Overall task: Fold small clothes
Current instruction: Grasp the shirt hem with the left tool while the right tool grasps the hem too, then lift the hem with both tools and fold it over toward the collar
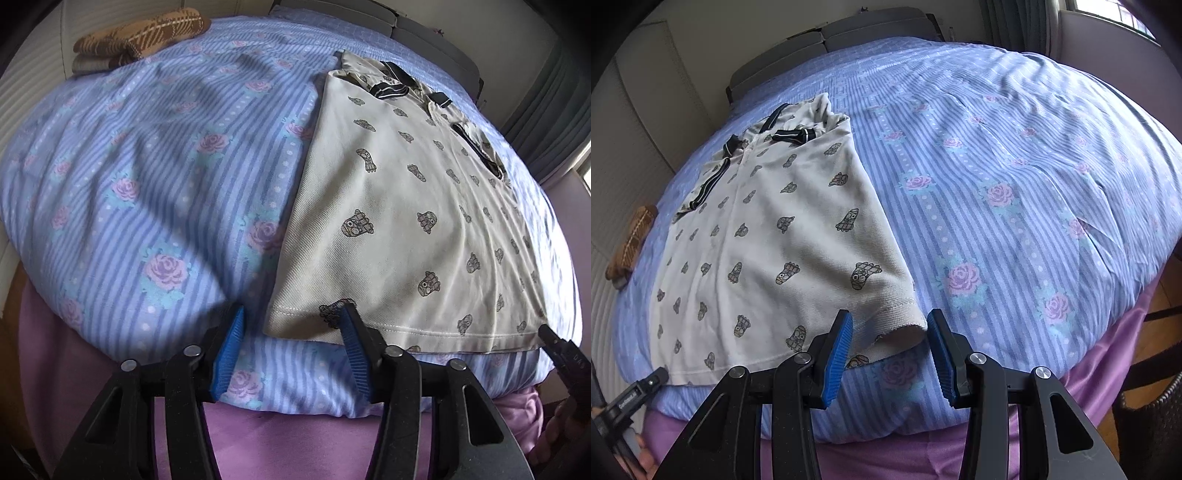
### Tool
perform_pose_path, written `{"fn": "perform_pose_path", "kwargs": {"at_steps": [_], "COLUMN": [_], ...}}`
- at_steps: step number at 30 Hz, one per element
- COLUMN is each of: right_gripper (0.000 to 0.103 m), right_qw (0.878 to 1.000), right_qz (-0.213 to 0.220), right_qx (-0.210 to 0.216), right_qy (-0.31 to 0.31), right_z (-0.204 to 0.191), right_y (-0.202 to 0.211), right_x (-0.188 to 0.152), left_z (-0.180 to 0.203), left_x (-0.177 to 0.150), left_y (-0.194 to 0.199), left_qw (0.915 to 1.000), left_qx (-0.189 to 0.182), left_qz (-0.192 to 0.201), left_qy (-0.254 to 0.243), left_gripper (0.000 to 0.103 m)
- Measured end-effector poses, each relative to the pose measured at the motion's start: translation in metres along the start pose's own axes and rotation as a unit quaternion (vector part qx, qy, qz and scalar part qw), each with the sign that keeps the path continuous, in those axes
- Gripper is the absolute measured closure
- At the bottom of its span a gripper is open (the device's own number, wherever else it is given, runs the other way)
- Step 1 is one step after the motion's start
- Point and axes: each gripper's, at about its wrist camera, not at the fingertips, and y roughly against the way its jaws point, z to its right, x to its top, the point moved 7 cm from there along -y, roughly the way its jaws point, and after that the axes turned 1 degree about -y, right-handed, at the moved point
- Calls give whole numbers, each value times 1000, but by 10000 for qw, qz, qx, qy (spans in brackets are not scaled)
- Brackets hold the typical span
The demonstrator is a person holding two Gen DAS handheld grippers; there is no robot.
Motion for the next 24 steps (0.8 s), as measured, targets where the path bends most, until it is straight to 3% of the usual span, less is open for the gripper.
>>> {"fn": "perform_pose_path", "kwargs": {"at_steps": [3,10,11,12,13,14,24], "right_gripper": [61,61,63,72,89,93,97], "right_qw": [10000,9999,9999,9998,9998,9998,9981], "right_qz": [-28,-65,-57,-59,-56,-28,469], "right_qx": [36,89,105,130,149,182,374], "right_qy": [-16,-131,-119,-101,-86,-81,-136], "right_z": [1,3,2,2,1,0,-2], "right_y": [-1,-5,-5,-5,-5,-3,27], "right_x": [1,1,1,1,1,1,14], "left_z": [4,2,2,2,1,2,16], "left_x": [-1,1,1,2,2,2,17], "left_y": [-5,-5,-5,-5,-4,-2,36], "left_qw": [9998,9999,9999,9999,9999,9999,9977], "left_qx": [-164,-107,-92,-103,-108,-114,-218], "left_qz": [-96,-69,-50,-25,0,32,611], "left_qy": [11,94,114,125,123,103,-180], "left_gripper": [76,86,92,96,96,96,97]}}
